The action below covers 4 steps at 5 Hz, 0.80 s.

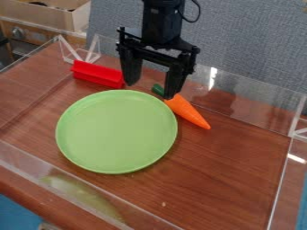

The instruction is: Put the carrot on the left side

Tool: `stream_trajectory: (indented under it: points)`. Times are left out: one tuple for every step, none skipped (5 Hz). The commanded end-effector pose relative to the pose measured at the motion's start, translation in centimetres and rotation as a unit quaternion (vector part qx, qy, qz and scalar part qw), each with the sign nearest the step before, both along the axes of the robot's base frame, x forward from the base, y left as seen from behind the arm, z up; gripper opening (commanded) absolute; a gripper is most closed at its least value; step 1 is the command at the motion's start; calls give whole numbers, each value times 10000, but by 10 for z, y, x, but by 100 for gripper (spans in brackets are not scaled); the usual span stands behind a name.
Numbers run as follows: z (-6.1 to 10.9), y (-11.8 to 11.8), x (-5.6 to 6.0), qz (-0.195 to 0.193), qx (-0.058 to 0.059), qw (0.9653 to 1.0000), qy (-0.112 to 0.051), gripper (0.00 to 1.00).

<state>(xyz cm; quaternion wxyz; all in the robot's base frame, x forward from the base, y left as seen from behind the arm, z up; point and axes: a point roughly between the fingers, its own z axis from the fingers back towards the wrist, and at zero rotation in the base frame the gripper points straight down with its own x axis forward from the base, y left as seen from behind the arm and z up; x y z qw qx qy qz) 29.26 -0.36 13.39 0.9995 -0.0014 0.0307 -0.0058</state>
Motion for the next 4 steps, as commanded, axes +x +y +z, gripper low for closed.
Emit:
stream_trajectory:
  points:
    - [-19,-5,10,572,-105,9983,-60,100]
    - [-48,-18,24,1131,-291,9929,-225,100]
    - [-59,-17,40,1653,-469,9845,-361,100]
    - [-62,-8,53,2045,-602,9758,-492,100]
